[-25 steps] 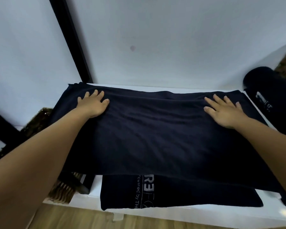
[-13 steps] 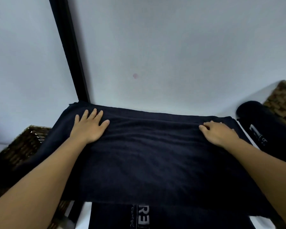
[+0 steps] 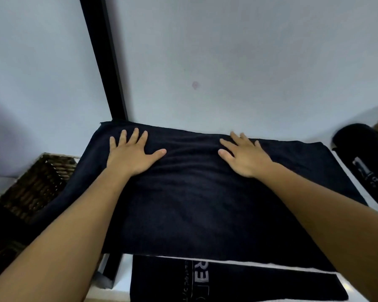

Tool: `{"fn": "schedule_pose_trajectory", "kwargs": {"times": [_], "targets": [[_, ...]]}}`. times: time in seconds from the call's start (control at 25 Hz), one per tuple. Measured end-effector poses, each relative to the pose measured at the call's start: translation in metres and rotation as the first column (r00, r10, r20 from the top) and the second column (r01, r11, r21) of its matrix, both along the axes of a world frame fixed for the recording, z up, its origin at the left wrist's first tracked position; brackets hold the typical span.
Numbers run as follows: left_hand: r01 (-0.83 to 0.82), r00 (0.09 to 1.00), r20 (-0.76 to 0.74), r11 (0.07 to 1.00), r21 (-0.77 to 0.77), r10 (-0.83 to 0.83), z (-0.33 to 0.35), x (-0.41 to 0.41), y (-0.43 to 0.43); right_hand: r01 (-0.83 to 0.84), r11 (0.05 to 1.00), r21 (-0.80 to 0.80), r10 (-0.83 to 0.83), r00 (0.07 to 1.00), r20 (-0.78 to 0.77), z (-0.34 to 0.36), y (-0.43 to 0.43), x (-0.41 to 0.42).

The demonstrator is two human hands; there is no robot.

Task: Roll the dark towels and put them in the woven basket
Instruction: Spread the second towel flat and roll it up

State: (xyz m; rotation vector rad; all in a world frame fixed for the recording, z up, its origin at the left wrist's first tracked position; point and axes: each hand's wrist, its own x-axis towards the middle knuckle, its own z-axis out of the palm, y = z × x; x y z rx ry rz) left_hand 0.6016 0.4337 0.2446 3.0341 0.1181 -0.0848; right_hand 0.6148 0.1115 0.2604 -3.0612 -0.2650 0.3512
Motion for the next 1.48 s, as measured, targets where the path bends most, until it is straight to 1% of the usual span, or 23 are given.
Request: {"fn": "schedule_pose_trajectory", "kwargs": {"times": [0.08,0.16,0.2,0.24,0.28,0.36,0.44,0.48,0.56,0.68,0.76,0.8,0.84,0.92,0.96,1.0,1.04,1.12,1.16,1.24,1.32,1.4,1.48], "targets": [[-0.019,1.0,-0.02,1.0,0.014,0.019,-0.001,-0.001,-0.002,-0.075,0.996,-0.039,0.075,0.997,0.024,-0.007,-0.003,-0.024],[-0.094,0.991,-0.095,0.996,0.009,0.095,0.01,0.004,-0.007,-0.103,0.992,-0.077,0.114,0.982,0.15,-0.004,-0.015,-0.041],[-0.14,0.98,-0.142,0.99,0.016,0.141,0.02,0.008,-0.013,-0.083,0.993,-0.088,0.103,0.965,0.243,0.002,-0.024,-0.051],[-0.16,0.973,-0.159,0.986,0.044,0.165,0.028,0.01,-0.025,-0.033,0.998,-0.048,0.047,0.946,0.32,0.007,-0.037,-0.062],[-0.126,0.98,-0.143,0.989,0.072,0.135,0.034,0.01,-0.044,0.041,0.999,0.022,-0.046,0.94,0.338,0.009,-0.055,-0.077],[0.096,0.993,-0.074,0.994,0.043,-0.093,0.031,-0.001,-0.103,0.198,0.974,0.111,-0.217,0.954,0.205,0.003,-0.1,-0.116],[0.266,0.962,-0.053,0.964,-0.008,-0.267,0.016,-0.017,-0.163,0.262,0.964,0.045,-0.265,0.961,0.084,-0.01,-0.136,-0.145],[0.269,0.962,-0.048,0.963,-0.001,-0.269,0.009,-0.022,-0.174,0.257,0.966,0.033,-0.259,0.964,0.066,-0.014,-0.141,-0.147],[0.241,0.97,-0.041,0.969,0.044,-0.239,-0.001,-0.012,-0.204,0.324,0.943,0.073,-0.329,0.94,0.087,-0.017,-0.161,-0.142],[0.186,0.98,-0.08,0.981,0.056,-0.181,-0.001,0.004,-0.199,0.355,0.931,0.079,-0.363,0.92,0.144,-0.017,-0.158,-0.125],[0.18,0.981,-0.08,0.982,0.057,-0.175,-0.002,0.007,-0.203,0.328,0.938,0.113,-0.344,0.925,0.162,-0.02,-0.163,-0.126],[0.184,0.983,-0.023,0.982,0.051,-0.183,-0.002,0.004,-0.206,0.301,0.939,0.169,-0.331,0.923,0.196,-0.022,-0.164,-0.129],[0.198,0.975,0.096,0.979,0.042,-0.201,-0.002,-0.003,-0.206,0.256,0.932,0.258,-0.322,0.911,0.258,-0.023,-0.164,-0.133],[0.263,0.894,0.367,0.964,0.037,-0.257,-0.006,-0.02,-0.204,0.153,0.897,0.415,-0.319,0.874,0.368,-0.021,-0.164,-0.14],[0.283,0.876,0.401,0.959,0.019,-0.266,-0.006,-0.029,-0.2,0.116,0.904,0.412,-0.284,0.882,0.375,-0.019,-0.164,-0.143],[0.287,0.898,0.353,0.958,-0.013,-0.264,-0.004,-0.035,-0.197,0.101,0.93,0.353,-0.228,0.912,0.34,-0.018,-0.163,-0.147],[0.267,0.938,0.235,0.963,-0.032,-0.253,-0.004,-0.038,-0.195,0.093,0.961,0.26,-0.166,0.946,0.278,-0.018,-0.163,-0.152],[0.228,0.973,0.014,0.973,0.041,-0.228,-0.002,-0.04,-0.193,0.051,0.993,0.103,-0.067,0.985,0.159,-0.017,-0.161,-0.166],[0.222,0.974,-0.062,0.973,0.069,-0.218,0.0,-0.039,-0.193,0.037,0.997,0.063,-0.044,0.991,0.125,-0.016,-0.161,-0.175],[0.175,0.971,-0.175,0.984,0.035,-0.166,0.015,-0.032,-0.203,0.01,0.999,0.033,-0.014,0.994,0.113,-0.016,-0.158,-0.188],[0.159,0.97,-0.194,0.986,0.048,-0.147,0.028,-0.024,-0.222,0.004,1.0,0.024,-0.007,0.994,0.109,-0.015,-0.157,-0.193],[0.291,0.955,-0.096,0.952,0.096,-0.282,0.03,-0.021,-0.248,0.022,0.999,0.04,-0.026,0.995,0.101,-0.012,-0.157,-0.192],[0.384,0.922,-0.05,0.923,0.003,-0.384,0.018,-0.02,-0.272,0.029,0.998,0.055,-0.035,0.995,0.099,-0.012,-0.156,-0.194]]}}
